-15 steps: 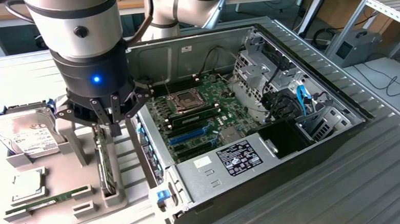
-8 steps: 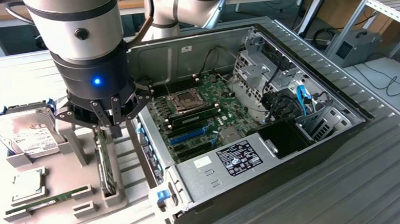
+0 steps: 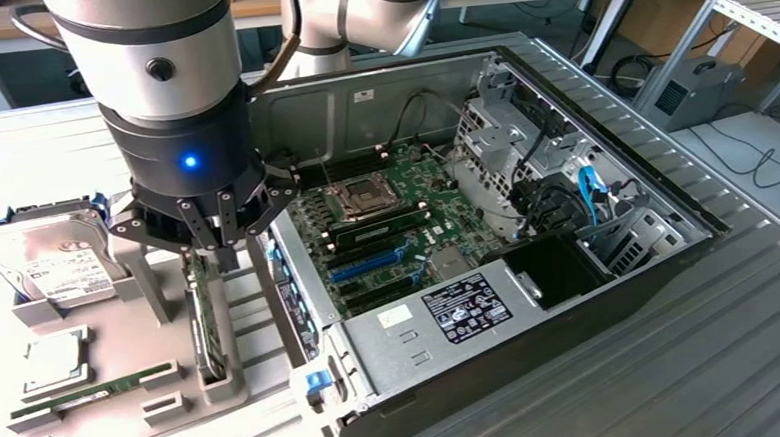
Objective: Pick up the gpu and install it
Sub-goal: 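Pick up the gpu and move the gpu toward the slot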
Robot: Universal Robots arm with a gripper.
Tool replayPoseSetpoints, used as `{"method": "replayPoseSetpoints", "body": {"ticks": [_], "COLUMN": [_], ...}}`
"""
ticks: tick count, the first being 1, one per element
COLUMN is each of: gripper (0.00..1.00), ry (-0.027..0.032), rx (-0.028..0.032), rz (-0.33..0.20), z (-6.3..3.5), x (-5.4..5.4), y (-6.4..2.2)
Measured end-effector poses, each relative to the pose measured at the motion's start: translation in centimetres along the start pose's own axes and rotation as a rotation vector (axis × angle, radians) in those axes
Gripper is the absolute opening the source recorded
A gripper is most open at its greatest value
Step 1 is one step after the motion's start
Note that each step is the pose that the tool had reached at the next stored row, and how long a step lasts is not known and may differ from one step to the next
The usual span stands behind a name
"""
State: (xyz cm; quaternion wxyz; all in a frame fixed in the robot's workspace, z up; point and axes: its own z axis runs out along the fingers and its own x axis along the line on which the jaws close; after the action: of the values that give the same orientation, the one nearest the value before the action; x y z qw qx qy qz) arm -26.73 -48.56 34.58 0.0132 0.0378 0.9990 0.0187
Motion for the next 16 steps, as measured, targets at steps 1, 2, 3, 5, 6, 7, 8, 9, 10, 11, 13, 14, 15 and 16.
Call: {"method": "replayPoseSetpoints", "body": {"ticks": [1, 2, 3, 5, 6, 7, 8, 9, 10, 11, 13, 14, 15, 16], "gripper": [0.11, 0.11, 0.11, 0.11, 0.11, 0.11, 0.11, 0.11, 0.11, 0.11, 0.17, 0.24, 0.29, 0.36], "ry": [0.0000, 0.0000, 0.0000, -0.0001, 0.0000, -0.0001, 0.0000, 0.0000, 0.0000, 0.0000, 0.0000, 0.0000, 0.0000, 0.0000], "rx": [0.0000, -0.0001, -0.0001, -0.0001, -0.0001, -0.0001, 0.0000, -0.0001, 0.0000, 0.0000, 0.0000, -0.0001, 0.0000, -0.0001], "rz": [0.000, 0.000, 0.000, 0.000, 0.000, 0.000, 0.000, 0.000, 0.000, 0.000, 0.000, 0.000, 0.000, 0.000], "z": [0.00, 0.00, 0.00, 0.01, 0.00, 0.00, 0.00, 0.00, 0.00, 0.00, 0.00, 0.00, 0.00, 0.00], "x": [0.00, 0.00, 0.00, 0.00, 0.00, 0.00, 0.00, 0.00, 0.00, 0.00, 0.00, 0.00, 0.00, 0.00], "y": [0.00, 0.00, 0.00, 0.00, 0.00, 0.00, 0.00, 0.00, 0.00, 0.00, 0.00, 0.00, 0.00, 0.00]}}
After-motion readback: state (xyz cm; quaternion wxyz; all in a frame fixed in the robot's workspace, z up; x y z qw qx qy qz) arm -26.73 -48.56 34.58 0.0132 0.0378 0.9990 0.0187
